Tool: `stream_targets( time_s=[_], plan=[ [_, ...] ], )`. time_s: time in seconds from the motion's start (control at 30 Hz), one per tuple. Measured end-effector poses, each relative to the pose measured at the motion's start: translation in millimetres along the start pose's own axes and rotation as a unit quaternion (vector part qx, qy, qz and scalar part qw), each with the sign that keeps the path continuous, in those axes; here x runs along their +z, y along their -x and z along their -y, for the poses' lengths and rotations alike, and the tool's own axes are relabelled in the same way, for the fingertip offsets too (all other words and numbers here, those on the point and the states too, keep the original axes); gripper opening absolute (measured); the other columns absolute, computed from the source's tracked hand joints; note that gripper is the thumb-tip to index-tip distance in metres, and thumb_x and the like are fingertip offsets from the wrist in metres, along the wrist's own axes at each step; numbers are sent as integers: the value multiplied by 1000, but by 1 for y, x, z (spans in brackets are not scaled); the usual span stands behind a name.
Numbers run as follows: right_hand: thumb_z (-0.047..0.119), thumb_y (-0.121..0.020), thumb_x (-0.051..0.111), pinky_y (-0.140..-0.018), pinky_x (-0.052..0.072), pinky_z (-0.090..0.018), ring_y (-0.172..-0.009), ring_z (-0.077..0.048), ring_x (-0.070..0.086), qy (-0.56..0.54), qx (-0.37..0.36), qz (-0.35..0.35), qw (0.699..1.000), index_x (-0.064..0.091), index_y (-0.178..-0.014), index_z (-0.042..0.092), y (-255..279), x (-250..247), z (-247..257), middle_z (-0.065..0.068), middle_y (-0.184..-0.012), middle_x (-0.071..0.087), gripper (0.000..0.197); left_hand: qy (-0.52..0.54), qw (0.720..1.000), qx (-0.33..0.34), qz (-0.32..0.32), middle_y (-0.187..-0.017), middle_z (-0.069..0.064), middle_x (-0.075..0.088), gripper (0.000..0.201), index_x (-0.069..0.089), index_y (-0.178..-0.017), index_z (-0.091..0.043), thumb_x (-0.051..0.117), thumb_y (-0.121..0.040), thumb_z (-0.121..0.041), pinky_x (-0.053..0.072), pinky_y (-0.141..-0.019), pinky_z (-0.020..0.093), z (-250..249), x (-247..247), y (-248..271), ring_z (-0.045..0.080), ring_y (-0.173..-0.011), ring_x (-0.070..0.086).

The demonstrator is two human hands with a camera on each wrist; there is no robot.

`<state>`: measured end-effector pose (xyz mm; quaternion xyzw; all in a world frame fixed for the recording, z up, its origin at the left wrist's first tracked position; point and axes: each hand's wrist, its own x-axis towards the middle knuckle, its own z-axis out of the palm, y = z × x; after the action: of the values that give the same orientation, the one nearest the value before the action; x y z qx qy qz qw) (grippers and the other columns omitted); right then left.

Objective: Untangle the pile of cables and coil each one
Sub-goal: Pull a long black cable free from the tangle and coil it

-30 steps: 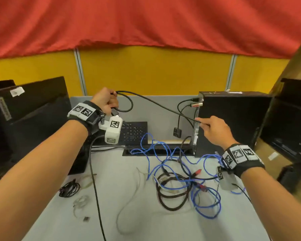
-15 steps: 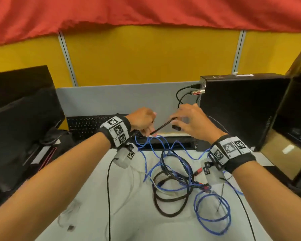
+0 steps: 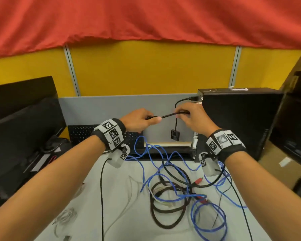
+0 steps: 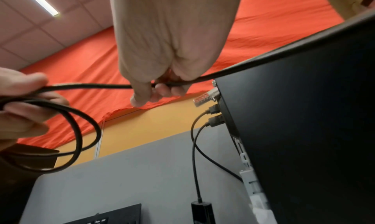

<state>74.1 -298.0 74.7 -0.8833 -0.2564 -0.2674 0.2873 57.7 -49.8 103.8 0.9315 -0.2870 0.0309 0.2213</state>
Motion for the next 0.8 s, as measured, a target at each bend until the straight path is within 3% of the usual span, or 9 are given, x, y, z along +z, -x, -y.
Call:
stream_targets(
  time_s=[0.13, 0.23, 0.3, 0.37, 0.4, 0.47, 0.57, 0.7, 0.8],
  plan=[
    [14, -96, 67, -86, 42, -32, -102, -25, 56, 70, 101, 96, 988, 64, -129, 13, 20, -3, -3, -5, -101, 58, 33, -9, 999, -30, -32, -56, 0, 42, 47, 56, -78, -6, 45, -103, -44, 34, -53, 27, 17, -6, 22, 14, -48, 50],
    [19, -91, 74, -96, 50, -40, -115, -30, 59, 120, 150, 149, 970, 62, -132, 15, 38, -16, -8, -12, -119, 64, 42, 8, 995, -88, -53, -54, 1, 41, 48, 58, -81, -4, 45, -104, -45, 44, -58, 31, 42, -17, 37, 14, -46, 54],
    [28, -88, 78, -96, 54, -39, -109, -23, 65, 65, 154, 116, 979, 65, -129, 16, 47, -24, -6, -8, -116, 69, 45, -25, 990, -114, -85, -54, 2, 34, 51, 46, -65, -10, 45, -104, -43, 31, -53, 31, 58, -21, 44, 18, -48, 37],
    [36, -89, 76, -89, 55, -25, -100, -8, 68, -13, 140, 44, 989, 70, -123, 17, 49, -31, 2, 1, -111, 73, 40, -66, 981, -155, -99, -55, 4, 31, 55, 38, -58, -14, 45, -104, -43, 23, -53, 30, 69, -19, 50, 19, -51, 31],
    [36, -91, 74, -88, 54, -23, -98, -3, 68, -42, 128, -5, 991, 72, -119, 17, 48, -34, 7, 4, -110, 73, 34, -88, 975, -178, -97, -55, 5, 36, 55, 42, -58, -13, 46, -103, -44, 26, -53, 29, 73, -17, 52, 20, -52, 35],
    [31, -95, 70, -84, 58, -31, -91, -7, 69, -58, 82, -135, 986, 77, -107, 14, 42, -41, 21, 3, -102, 76, 21, -142, 965, -202, -84, -62, 9, 53, 52, 57, -67, -8, 48, -102, -45, 39, -56, 28, 75, -10, 56, 22, -57, 49],
    [25, -100, 64, -63, 52, -43, -66, -22, 63, 24, -37, -273, 961, 74, -80, 6, 25, -47, 49, -8, -74, 71, 29, -226, 959, -154, -76, -68, 5, 59, 43, 62, -81, -9, 49, -101, -46, 44, -58, 29, 56, 2, 57, 20, -61, 54],
    [25, -102, 60, -49, 38, -42, -48, -26, 49, 50, -99, -270, 956, 63, -62, 4, 7, -21, 90, -9, -55, 56, 45, -320, 942, -10, -99, -65, -2, 54, 35, 57, -82, -19, 44, -100, -46, 33, -52, 27, 9, 26, 52, 19, -57, 51],
    [23, -101, 63, -45, 32, -41, -43, -29, 47, -3, -104, -246, 964, 59, -55, 4, 3, -1, 109, -8, -48, 54, 50, -374, 922, 30, -95, -64, -1, 51, 35, 53, -81, -18, 42, -101, -45, 32, -51, 29, -19, 41, 41, 20, -54, 47]
  ],
)
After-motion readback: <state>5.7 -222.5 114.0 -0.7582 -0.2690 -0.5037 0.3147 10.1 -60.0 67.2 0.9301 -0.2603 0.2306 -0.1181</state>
